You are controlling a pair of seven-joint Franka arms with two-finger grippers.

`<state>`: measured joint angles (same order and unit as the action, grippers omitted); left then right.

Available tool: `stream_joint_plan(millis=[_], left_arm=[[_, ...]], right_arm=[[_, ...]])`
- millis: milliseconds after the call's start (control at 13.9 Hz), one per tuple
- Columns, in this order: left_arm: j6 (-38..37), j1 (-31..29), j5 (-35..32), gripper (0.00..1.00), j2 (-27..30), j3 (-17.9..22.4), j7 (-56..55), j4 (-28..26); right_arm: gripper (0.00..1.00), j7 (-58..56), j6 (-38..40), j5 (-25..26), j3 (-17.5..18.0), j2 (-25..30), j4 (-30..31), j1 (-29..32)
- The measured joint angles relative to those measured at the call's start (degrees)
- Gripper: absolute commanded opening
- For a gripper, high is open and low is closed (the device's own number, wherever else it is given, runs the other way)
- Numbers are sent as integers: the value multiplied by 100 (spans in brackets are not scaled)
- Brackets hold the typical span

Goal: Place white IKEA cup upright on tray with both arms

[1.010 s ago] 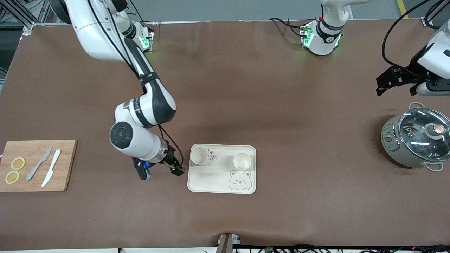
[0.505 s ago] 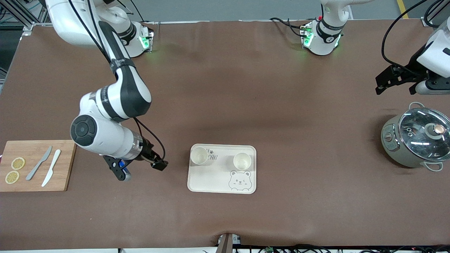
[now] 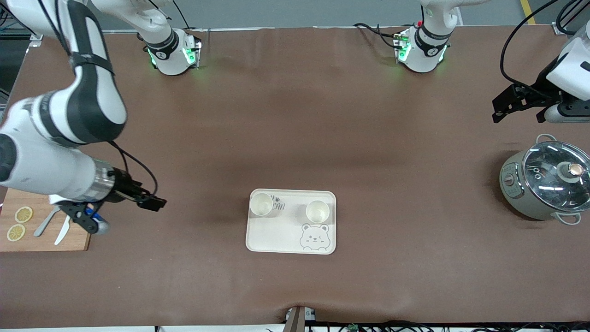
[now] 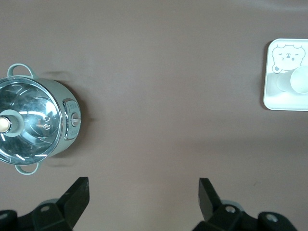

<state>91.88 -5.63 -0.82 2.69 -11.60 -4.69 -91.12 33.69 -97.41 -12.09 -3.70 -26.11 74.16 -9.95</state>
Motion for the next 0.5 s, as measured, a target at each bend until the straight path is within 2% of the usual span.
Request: stream_joint_plan(millis=[288, 505], left_arm=[[8, -1, 0, 100, 0, 0, 0, -2], [13, 1, 0, 100, 4, -3, 0, 1]], right_arm=[[100, -1242, 327, 53, -16, 411, 87, 549], [100, -2255, 471, 436, -19, 764, 234, 908]])
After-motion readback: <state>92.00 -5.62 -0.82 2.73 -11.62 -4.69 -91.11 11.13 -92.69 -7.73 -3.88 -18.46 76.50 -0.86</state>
